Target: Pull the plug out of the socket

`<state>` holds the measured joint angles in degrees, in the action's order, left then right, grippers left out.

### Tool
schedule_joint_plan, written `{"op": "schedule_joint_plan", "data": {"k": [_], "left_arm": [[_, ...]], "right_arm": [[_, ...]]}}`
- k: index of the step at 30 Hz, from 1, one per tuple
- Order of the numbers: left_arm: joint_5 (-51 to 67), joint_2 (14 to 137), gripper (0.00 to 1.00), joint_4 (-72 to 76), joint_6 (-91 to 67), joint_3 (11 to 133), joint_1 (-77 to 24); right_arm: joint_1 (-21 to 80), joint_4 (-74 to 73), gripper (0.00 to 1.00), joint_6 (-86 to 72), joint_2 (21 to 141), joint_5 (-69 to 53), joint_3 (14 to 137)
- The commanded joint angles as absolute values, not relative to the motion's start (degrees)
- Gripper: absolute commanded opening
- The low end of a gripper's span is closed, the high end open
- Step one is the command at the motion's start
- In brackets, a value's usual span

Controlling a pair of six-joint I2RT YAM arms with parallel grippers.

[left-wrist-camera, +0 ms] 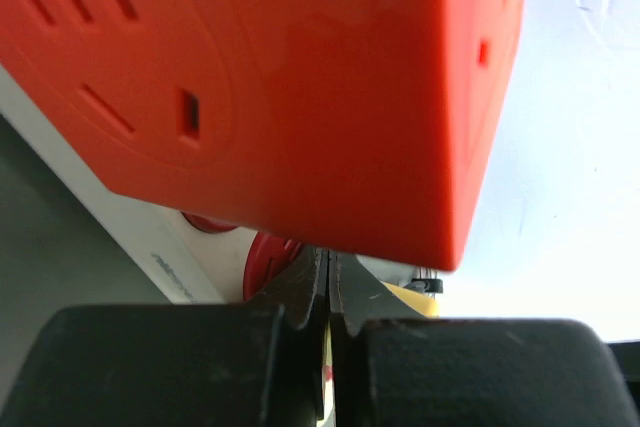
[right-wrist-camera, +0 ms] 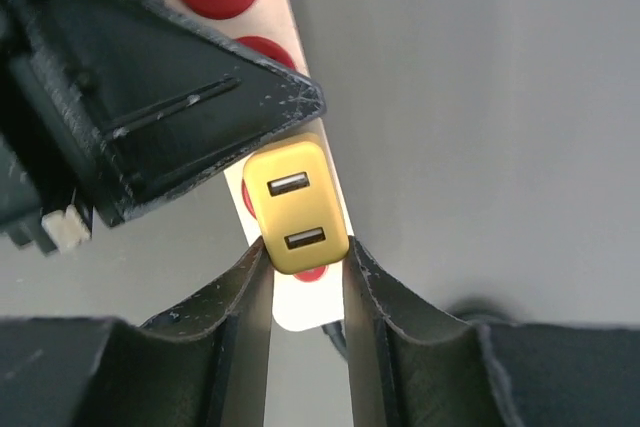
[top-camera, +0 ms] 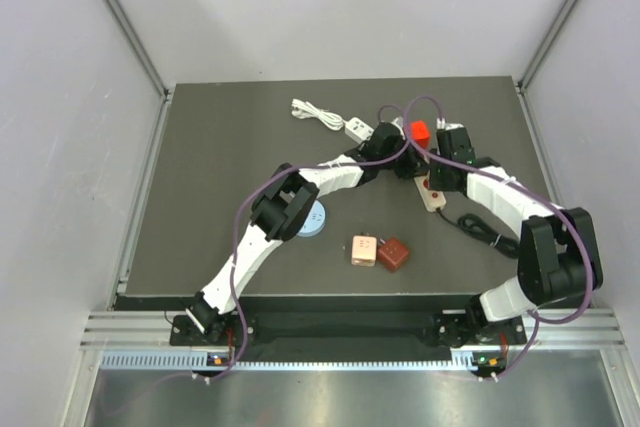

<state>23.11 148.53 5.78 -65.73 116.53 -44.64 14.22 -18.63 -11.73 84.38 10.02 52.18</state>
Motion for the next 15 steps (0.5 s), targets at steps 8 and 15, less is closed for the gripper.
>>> {"op": "schedule_joint_plan", "data": {"k": [8,15], "left_arm": [[17.9,150.1,0.0,-1.5,-61.5,104.8,-47.3],[17.6,149.9,0.0,-0.4,-60.8,102.0,-47.7]], "right_arm": [[12.5,-17.9,0.0,-20.7,86.0,10.7,72.8],[12.8,-12.3,0.0,-14.4,82.1,12.0,67.1]]}}
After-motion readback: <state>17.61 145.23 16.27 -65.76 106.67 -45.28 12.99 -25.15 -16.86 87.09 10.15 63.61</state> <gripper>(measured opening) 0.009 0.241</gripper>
